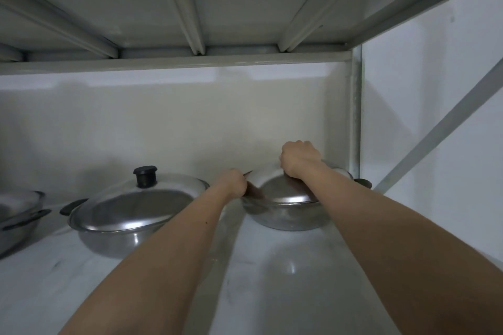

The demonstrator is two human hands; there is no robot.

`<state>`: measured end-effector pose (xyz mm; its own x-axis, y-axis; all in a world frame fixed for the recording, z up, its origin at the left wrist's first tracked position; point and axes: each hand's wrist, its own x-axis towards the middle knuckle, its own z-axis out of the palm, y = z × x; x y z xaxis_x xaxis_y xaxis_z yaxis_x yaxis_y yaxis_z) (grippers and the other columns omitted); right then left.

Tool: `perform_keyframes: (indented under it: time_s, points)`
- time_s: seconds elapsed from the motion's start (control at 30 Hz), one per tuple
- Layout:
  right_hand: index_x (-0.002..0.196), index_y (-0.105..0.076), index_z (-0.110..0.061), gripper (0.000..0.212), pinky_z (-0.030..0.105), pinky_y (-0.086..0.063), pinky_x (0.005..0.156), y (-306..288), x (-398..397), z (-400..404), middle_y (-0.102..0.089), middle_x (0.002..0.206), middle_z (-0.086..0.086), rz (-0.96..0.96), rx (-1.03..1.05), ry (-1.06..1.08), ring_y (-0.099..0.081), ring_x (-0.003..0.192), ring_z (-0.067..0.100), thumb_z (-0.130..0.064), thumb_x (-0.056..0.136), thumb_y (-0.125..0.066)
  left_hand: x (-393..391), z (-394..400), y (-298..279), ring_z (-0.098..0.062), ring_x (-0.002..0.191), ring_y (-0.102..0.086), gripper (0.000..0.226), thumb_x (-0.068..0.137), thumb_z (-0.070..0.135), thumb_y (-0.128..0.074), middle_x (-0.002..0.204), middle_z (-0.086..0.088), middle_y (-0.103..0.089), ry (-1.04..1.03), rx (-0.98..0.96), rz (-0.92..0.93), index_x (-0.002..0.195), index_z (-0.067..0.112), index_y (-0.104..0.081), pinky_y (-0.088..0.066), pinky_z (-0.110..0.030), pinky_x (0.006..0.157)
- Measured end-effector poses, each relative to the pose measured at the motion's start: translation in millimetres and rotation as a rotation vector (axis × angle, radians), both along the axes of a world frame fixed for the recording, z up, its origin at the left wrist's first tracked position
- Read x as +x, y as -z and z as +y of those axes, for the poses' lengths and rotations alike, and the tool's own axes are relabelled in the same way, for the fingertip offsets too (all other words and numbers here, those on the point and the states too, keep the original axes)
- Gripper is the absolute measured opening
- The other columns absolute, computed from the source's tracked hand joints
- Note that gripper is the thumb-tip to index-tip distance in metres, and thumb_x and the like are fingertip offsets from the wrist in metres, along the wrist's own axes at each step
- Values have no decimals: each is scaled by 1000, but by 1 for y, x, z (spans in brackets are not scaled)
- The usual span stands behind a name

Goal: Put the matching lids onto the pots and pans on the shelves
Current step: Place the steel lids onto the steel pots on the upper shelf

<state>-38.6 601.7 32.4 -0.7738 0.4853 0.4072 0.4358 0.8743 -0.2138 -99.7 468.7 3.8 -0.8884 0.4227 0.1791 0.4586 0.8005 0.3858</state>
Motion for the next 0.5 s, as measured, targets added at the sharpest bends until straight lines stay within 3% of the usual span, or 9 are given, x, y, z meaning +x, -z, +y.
perform_keyframes:
  time_s: [0.3,0.4,0.5]
  points:
    - [119,-58,-4,33,37,-41,96,8,-9,2,-55,131,18,-8,-6,-35,-47,121,36,-14,94,-39,-1,-5,1,-38,115,-57,30,93,-2,-38,120,-29,-60,-18,114,-38,110,-13,-60,-47,-43,92]
    - [134,-46,-12,41,40,-37,98,7,-4,-2,-45,138,15,-7,18,-13,-39,126,34,-23,96,-35,4,-6,-1,-37,109,-58,29,93,-3,-38,117,-30,-59,-30,193,-71,109,-12,-60,-44,-40,83]
    - [140,-37,-13,46,42,-34,100,4,9,-23,-40,141,16,157,39,-4,-36,127,35,-30,98,-30,21,-11,-8,-36,130,-46,41,95,-2,-36,143,-27,-45,-52,355,-76,134,-12,-45,-36,-37,106]
